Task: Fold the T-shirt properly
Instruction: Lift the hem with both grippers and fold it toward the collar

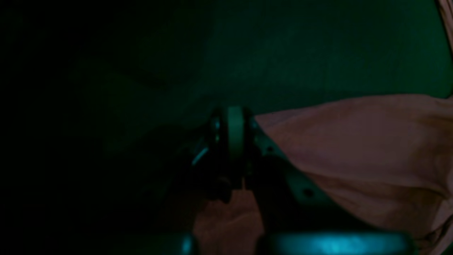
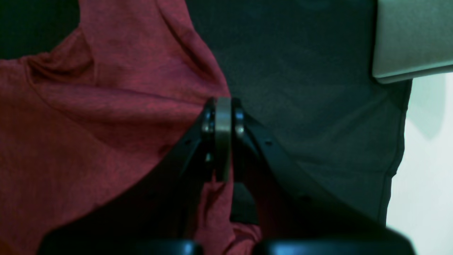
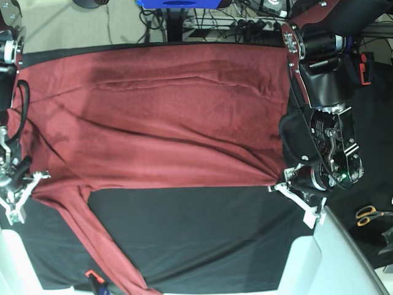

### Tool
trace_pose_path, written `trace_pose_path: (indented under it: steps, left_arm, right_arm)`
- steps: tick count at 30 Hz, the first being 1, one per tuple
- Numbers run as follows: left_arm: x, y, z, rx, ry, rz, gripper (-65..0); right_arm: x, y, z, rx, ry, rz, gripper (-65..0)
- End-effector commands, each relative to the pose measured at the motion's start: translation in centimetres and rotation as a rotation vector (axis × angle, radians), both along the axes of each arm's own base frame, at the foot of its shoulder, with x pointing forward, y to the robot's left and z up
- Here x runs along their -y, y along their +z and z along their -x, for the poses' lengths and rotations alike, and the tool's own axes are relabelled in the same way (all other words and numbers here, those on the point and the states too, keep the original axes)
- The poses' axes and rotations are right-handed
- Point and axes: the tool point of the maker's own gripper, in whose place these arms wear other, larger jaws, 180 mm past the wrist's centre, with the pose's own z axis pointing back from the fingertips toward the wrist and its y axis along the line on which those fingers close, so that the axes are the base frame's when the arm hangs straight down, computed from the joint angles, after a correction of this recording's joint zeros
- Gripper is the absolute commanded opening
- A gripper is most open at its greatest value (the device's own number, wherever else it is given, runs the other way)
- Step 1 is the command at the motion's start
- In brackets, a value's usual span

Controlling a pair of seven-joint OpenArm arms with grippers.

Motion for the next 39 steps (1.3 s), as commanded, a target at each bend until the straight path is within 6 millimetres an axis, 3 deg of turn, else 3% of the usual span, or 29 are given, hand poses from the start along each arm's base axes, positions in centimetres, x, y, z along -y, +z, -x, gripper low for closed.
trace_pose_path:
  steps: [1, 10, 14, 30, 39]
  left_arm:
    - [-0.4, 2.8, -1.8, 0.087, 0.004, -0.008, -65.0]
    - [-0.2, 3.1, -1.3, 0.079, -0.008, -0.019, -65.0]
    - [-0.3, 4.2, -1.6, 0.112, -0.01, -0.032, -65.0]
    - [-0.4, 4.8, -1.7, 0.126, -0.011, -0.039, -65.0]
    - [-0.4, 4.7, -1.6, 0.125, -0.011, -0.04, -65.0]
  right_arm:
    - [0.5, 2.1, -1.5, 0.067, 0.003, 0.01, -64.8]
    - [0.1, 2.0, -1.9, 0.119, 0.036, -0.017, -64.8]
    - [-0.4, 1.1, -1.6, 0.109, 0.059, -0.043, -65.0]
    - [-1.3, 3.4, -3.6, 0.273, 0.095, -0.08, -65.0]
    - [-1.3, 1.5, -3.5, 0.2, 0.095, -0.141, -65.0]
